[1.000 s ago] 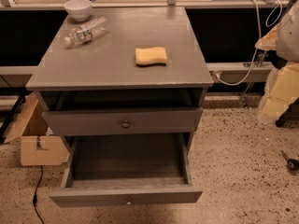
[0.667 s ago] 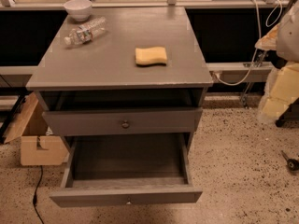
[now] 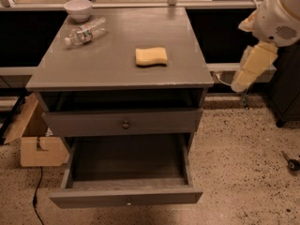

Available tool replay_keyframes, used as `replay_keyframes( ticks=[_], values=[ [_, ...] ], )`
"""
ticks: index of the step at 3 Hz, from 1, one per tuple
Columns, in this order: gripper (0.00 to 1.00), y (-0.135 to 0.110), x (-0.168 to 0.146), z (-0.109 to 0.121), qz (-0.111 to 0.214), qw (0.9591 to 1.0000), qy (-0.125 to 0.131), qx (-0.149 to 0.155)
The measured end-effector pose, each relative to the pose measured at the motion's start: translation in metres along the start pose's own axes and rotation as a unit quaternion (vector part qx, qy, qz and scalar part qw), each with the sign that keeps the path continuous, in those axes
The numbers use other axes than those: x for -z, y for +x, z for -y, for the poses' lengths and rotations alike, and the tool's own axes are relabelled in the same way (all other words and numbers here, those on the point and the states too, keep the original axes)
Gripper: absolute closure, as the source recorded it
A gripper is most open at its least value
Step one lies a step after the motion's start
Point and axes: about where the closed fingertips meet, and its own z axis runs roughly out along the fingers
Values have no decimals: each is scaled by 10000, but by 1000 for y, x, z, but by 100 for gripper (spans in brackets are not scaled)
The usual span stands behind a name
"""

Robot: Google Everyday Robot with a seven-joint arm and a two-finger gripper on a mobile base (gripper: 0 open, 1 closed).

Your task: Place sponge into middle drawer

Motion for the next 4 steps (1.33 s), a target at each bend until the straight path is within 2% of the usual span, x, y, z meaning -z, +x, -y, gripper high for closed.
replay_keyframes(
  ticks=[1,2,3,4],
  values=[
    [0,-21,-31,57,556,9982,143,-159],
    [0,-46,-64,99,905,9953,54,-342],
    [0,-75,-95,118,956,9946,-96,-389],
    [0,-101,-130,123,765,9961,-322,-312]
  ],
)
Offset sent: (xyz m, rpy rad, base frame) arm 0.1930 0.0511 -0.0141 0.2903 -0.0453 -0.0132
